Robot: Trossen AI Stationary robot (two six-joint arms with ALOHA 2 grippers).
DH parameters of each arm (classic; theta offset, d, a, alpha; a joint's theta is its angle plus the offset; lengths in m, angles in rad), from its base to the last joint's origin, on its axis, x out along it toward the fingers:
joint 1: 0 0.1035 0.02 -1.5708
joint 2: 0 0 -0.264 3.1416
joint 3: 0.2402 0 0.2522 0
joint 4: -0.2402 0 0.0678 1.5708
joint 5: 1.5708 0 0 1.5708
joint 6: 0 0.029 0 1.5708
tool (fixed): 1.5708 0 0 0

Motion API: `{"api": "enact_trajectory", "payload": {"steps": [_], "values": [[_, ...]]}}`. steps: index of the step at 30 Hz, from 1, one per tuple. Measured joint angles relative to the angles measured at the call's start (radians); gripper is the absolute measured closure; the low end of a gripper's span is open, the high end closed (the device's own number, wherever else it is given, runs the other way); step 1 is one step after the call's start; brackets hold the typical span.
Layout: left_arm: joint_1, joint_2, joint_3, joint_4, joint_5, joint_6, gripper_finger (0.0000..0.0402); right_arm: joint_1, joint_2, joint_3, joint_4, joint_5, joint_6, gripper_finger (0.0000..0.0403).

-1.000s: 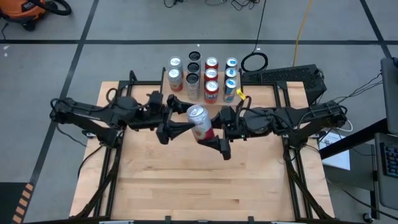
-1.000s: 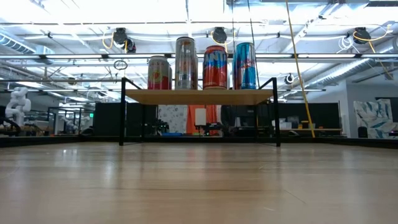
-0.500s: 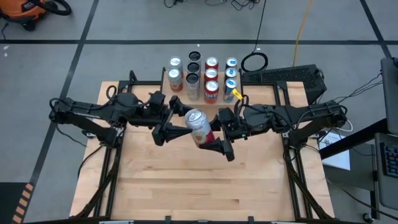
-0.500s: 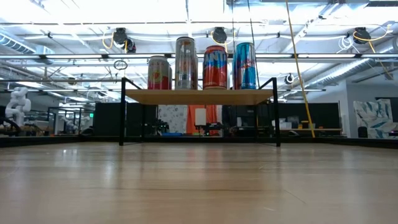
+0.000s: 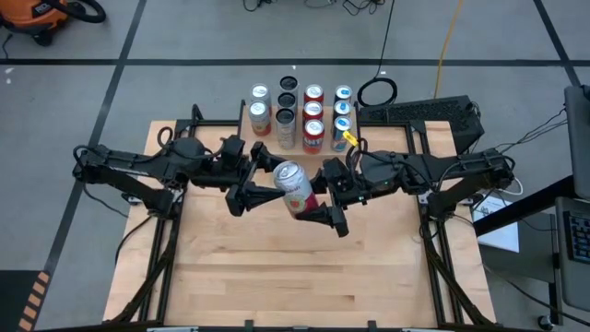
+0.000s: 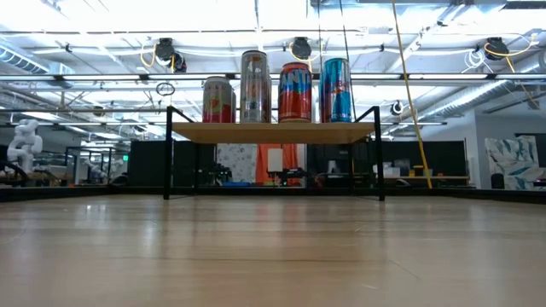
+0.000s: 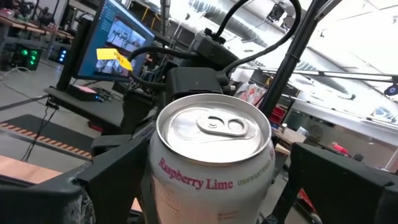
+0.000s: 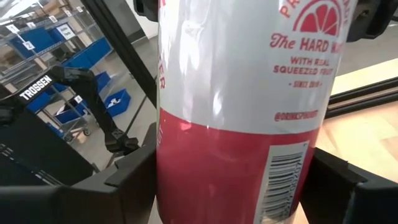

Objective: Place canned beverage on shelf
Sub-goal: Put the pink and white soda can aligned with the other pink and white soda can on the shelf

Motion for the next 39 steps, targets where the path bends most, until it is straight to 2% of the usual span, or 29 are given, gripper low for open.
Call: {"api": "enact_trajectory", "payload": {"steps": [6,14,18,25,30,39], "values": [[0.000,0.000,0.000,-0.002,-0.012,0.002,0.0007,-0.001,0.000,0.000,0.000,-0.001,0.000,0.0116],[0.000,0.000,0.000,-0.025,-0.019,0.020,0.0055,-0.017,0.000,0.000,0.000,-0.027,0.000,0.0116],[0.001,0.000,0.000,-0.025,-0.029,0.034,0.0064,-0.030,0.000,0.001,0.000,-0.029,-0.001,0.0116],[-0.001,0.001,0.000,-0.021,-0.084,0.046,0.0065,-0.034,0.000,0.002,0.000,-0.026,0.000,0.0116],[-0.001,0.001,0.000,0.003,-0.088,0.047,0.0051,-0.034,0.000,0.002,-0.001,-0.025,0.000,0.0116],[0.001,0.002,-0.001,0.018,-0.027,0.053,0.0043,-0.033,-0.001,0.002,-0.003,-0.031,-0.001,0.0116]]}}
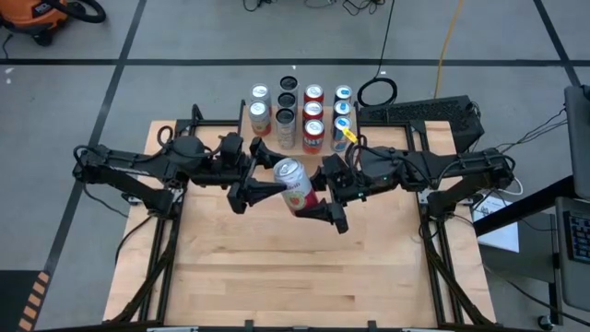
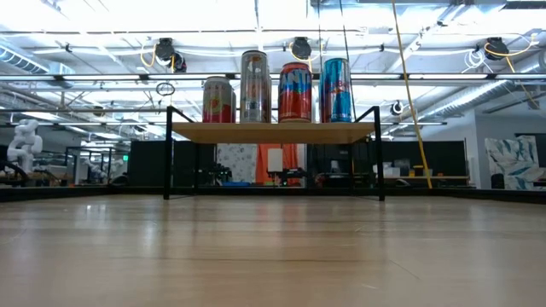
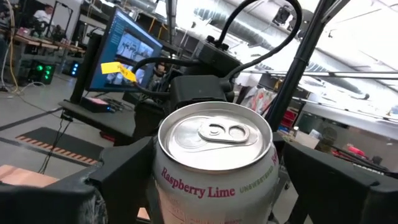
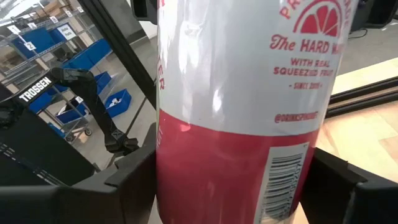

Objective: Place canned beverage on shelf
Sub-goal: Put the pink and white soda can aligned with the other pink and white soda can on the shelf

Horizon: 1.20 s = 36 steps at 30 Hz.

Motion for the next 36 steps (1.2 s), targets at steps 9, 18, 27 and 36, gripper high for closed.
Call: {"api": "enact_trajectory", "payload": {"steps": [9,18,27,36], "values": [[0.000,0.000,0.000,0.001,0.003,-0.005,0.0068,0.000,0.000,0.000,0.003,-0.002,0.000,0.0116],[0.000,-0.001,0.000,-0.019,0.005,-0.005,0.0113,0.001,0.000,0.000,-0.003,-0.001,0.002,0.0116],[0.000,-0.001,0.000,-0.022,0.005,-0.006,0.0115,0.001,0.000,0.000,-0.007,0.003,0.036,0.0093],[-0.002,0.002,-0.002,-0.036,0.013,-0.005,0.0116,-0.001,0.000,0.000,-0.001,0.014,0.099,0.0060]]}}
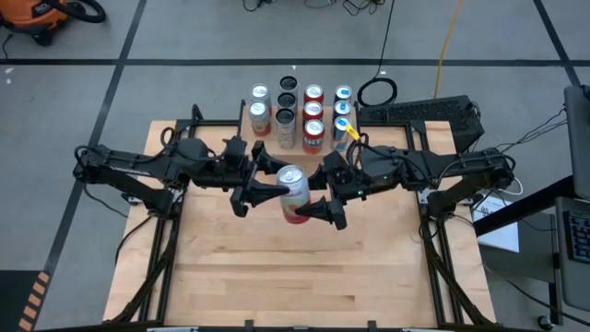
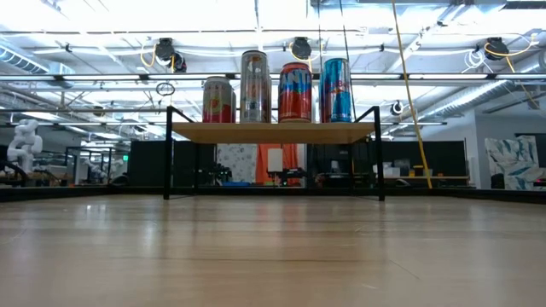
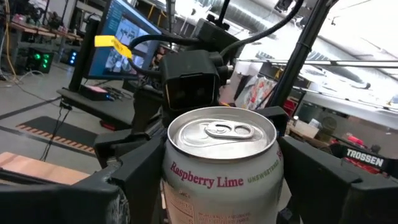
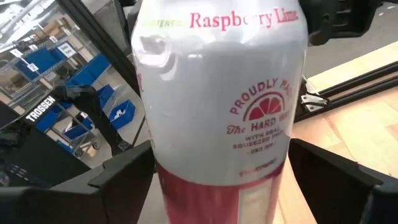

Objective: Place canned beverage on shelf
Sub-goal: Put the pink and white soda can aligned with the other pink and white soda can on the shelf

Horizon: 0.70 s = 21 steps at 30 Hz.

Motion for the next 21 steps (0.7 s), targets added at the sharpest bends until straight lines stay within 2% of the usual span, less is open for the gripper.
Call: {"api": "enact_trajectory", "payload": {"steps": [11,16,21], "values": [[0.000,-0.002,0.000,-0.127,0.012,0.005,0.0117,-0.014,0.000,0.000,-0.028,-0.006,-0.011,0.0058],[0.001,-0.002,0.000,-0.150,0.014,0.004,0.0133,-0.020,0.000,0.000,-0.054,-0.032,-0.034,0.0059],[0.001,-0.002,0.000,-0.149,0.015,0.004,0.0144,-0.020,0.000,0.000,-0.040,-0.033,-0.063,0.0087]]}}
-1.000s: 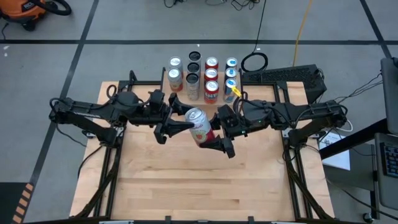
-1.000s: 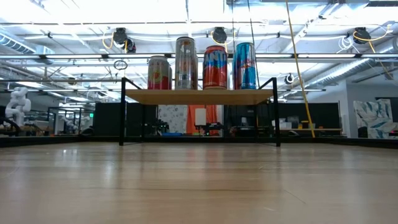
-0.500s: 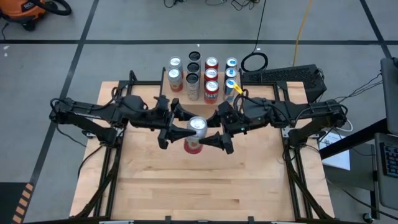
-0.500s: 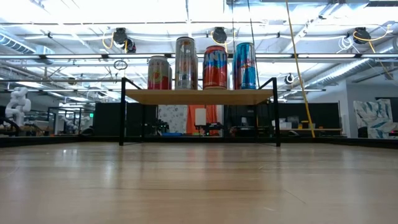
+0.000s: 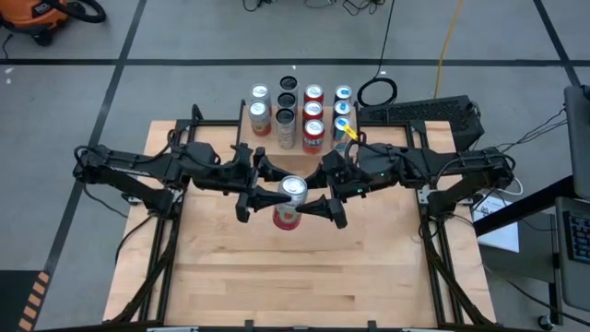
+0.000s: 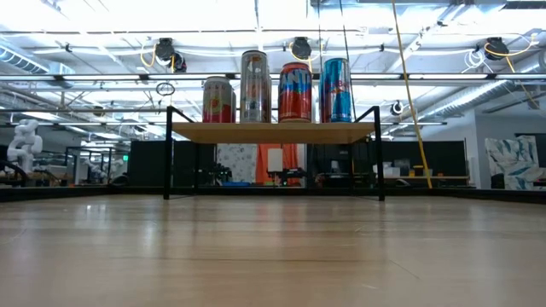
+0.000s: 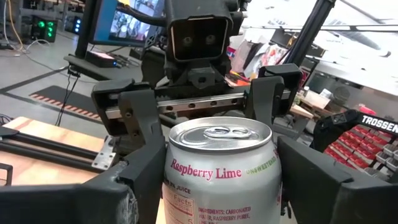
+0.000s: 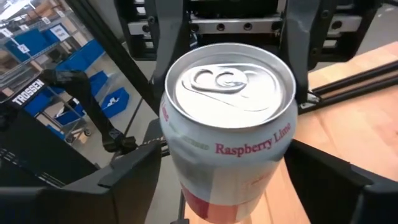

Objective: Place canned beverage on shelf
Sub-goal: Put the pink and white soda can aligned with the other pink and white soda can on the shelf

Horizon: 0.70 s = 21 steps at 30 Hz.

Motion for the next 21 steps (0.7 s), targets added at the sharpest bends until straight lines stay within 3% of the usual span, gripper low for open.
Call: {"api": "enact_trajectory", "payload": {"steps": [9,16,21], "values": [[0.001,-0.002,0.000,0.002,-0.001,-0.005,0.0133,-0.017,0.000,0.000,0.009,-0.004,-0.021,0.0164],[0.001,-0.002,0.001,0.000,0.005,-0.018,0.0087,-0.028,0.000,0.000,0.012,-0.004,-0.026,0.0168],[0.011,-0.003,0.003,-0.037,0.045,-0.061,0.0080,-0.037,0.001,-0.002,0.009,-0.011,-0.025,0.0170]]}}
